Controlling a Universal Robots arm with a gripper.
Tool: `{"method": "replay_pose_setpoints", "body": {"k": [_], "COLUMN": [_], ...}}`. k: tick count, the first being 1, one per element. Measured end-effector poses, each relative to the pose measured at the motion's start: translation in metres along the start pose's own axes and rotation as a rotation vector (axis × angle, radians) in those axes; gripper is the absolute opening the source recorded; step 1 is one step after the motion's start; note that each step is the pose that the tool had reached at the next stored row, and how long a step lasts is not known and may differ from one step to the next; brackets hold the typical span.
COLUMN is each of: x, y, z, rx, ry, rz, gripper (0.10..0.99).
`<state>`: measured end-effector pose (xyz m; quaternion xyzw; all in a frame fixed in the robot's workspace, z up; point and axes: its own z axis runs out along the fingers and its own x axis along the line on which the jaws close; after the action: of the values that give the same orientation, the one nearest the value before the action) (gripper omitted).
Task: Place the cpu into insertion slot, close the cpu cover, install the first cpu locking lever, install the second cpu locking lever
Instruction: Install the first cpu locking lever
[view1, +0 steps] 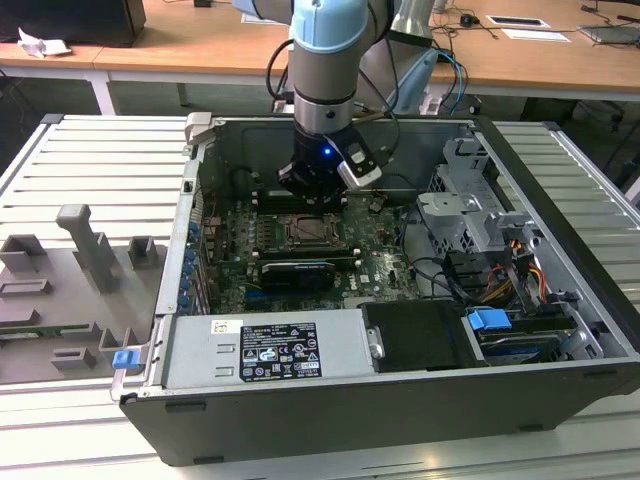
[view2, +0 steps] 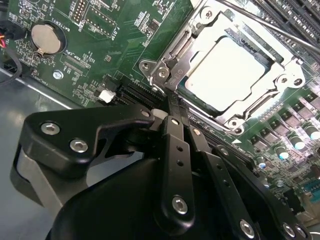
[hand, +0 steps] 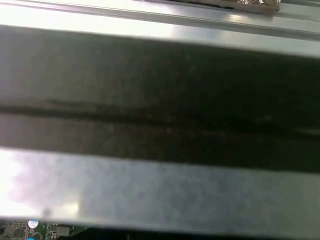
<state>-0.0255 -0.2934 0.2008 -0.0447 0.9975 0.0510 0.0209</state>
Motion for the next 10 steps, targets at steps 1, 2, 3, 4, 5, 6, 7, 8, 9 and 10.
{"method": "replay_pose_setpoints", "body": {"k": [1, 2, 3, 4, 5, 6, 7, 8, 9, 10], "x": [0.0, 0.0, 0.0, -0.0001, -0.0003, -0.0003, -0.0004, -0.0005, -0.0006, -0.0007], "y": [0.0, -0.0001, 0.0, 0.0001, 0.0003, 0.0004, 0.0006, 0.0008, 0.001, 0.0013], "z": [0.0, 0.0, -0.0001, -0.0007, -0.0022, -0.0037, -0.0056, -0.0076, -0.0102, -0.0129], "rx": [0.0, 0.0, 0.0, -0.001, -0.001, -0.001, -0.001, -0.001, -0.001, -0.001], "ry": [0.0001, 0.0001, 0.0, -0.0002, -0.0006, -0.0003, -0.0002, -0.0002, -0.0001, -0.0002], "rz": [0.0, 0.0, 0.0, 0.0, 0.0, 0.0, 0.0, 0.0, 0.0, 0.0], "gripper": [0.106, 0.106, 0.106, 0.106, 0.106, 0.106, 0.106, 0.106, 0.106, 0.106]}}
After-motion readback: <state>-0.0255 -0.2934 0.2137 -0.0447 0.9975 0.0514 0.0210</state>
